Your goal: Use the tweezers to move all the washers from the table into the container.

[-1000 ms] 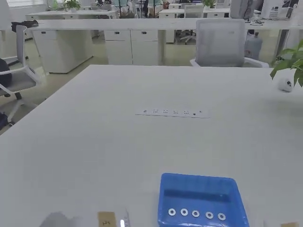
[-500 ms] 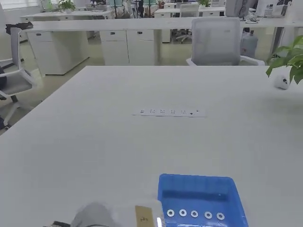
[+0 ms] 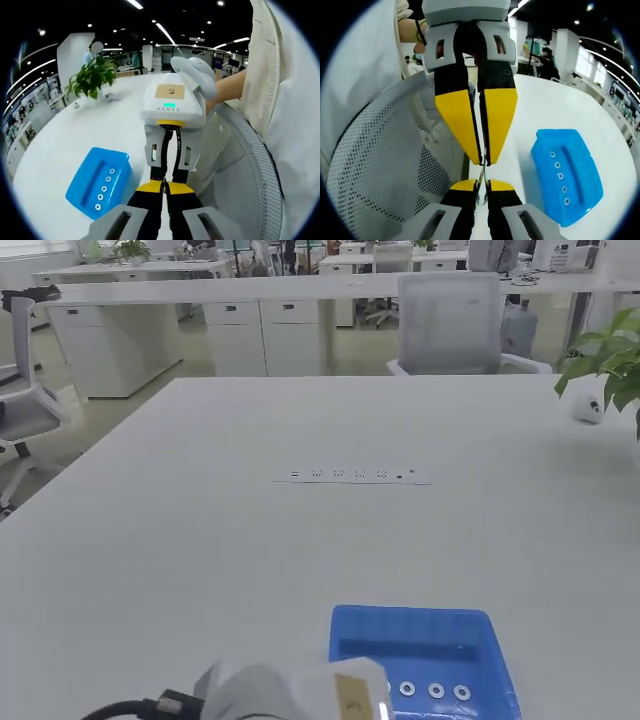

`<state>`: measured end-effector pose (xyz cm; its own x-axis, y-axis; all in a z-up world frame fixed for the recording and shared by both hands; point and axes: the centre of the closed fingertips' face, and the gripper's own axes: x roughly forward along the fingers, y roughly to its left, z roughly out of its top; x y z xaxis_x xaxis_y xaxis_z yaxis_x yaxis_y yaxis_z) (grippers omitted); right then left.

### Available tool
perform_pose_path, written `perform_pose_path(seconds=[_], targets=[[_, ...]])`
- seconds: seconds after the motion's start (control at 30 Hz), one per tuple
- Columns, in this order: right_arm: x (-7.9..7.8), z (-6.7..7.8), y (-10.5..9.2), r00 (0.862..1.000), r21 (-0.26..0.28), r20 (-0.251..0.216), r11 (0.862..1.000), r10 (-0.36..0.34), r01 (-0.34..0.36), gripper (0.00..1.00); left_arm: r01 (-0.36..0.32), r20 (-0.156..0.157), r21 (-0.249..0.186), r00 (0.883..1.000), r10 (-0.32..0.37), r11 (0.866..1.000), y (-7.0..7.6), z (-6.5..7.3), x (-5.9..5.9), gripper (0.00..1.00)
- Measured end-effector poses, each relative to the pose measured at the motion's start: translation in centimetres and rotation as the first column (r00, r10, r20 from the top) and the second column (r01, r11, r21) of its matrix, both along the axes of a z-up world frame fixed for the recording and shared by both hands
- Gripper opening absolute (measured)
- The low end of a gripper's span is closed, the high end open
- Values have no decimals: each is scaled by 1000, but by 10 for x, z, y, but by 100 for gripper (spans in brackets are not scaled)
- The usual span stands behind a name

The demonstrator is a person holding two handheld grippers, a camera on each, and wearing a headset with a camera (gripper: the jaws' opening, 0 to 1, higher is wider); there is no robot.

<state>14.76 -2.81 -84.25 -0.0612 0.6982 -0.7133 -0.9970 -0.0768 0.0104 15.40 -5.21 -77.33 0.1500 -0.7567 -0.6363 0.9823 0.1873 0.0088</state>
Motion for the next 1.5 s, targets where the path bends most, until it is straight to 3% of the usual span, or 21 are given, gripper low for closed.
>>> perform_pose_path(seconds=[0.07, 0.23, 0.47, 0.63, 0.8, 0.93, 1.0, 1.03, 1.1, 1.2, 1.37, 1.43, 1.5], targets=[[2, 0, -1, 1000, 1, 3, 1000, -10, 10, 4, 3, -6, 2, 1000, -3, 1000, 1, 0, 1, 0], [16, 0, -4, 998, 11, 22, 998, -65, 65, 6, 17, 23, 48, 1000, -18, 999, 6, -4, 5, 0], [27, -6, -2, 989, 50, -7, 988, -148, 148, 8, 15, 24, 103, 1000, -17, 995, 15, -15, 16, 0], [31, -4, -9, 982, 55, 2, 980, -190, 190, 26, 32, 29, 176, 999, -38, 984, 29, -27, 15, 0], [22, 11, -28, 977, 87, -18, 973, -214, 215, 31, 30, 10, 243, 999, -34, 969, 44, -48, 16, 0], [27, 26, -54, 942, 134, -38, 932, -333, 335, 39, 28, -8, 273, 1000, -27, 961, 49, -59, 18, 0], [33, 40, -66, 908, 176, -68, 891, -414, 419, 41, 30, -14, 285, 1000, -27, 958, 51, -64, 18, 0], [39, 49, -73, 886, 201, -61, 864, -459, 461, 42, 30, -21, 295, 999, -25, 955, 52, -67, 19, 0], [47, 63, -83, 854, 245, -39, 824, -518, 511, 44, 31, -28, 309, 999, -24, 951, 54, -72, 20, 0], [52, 74, -97, 819, 278, -29, 783, -572, 557, 46, 32, -42, 325, 999, -20, 945, 56, -78, 22, 0], [55, 77, -115, 799, 291, -3, 764, -601, 576, 48, 32, -57, 351, 998, -13, 936, 59, -88, 24, 0], [58, 78, -124, 776, 312, -21, 733, -631, 605, 49, 30, -70, 363, 998, -5, 931, 60, -91, 24, 0], [61, 78, -128, 760, 324, -26, 714, -649, 621, 50, 32, -76, 373, 997, -4, 927, 60, -93, 24, 0]])
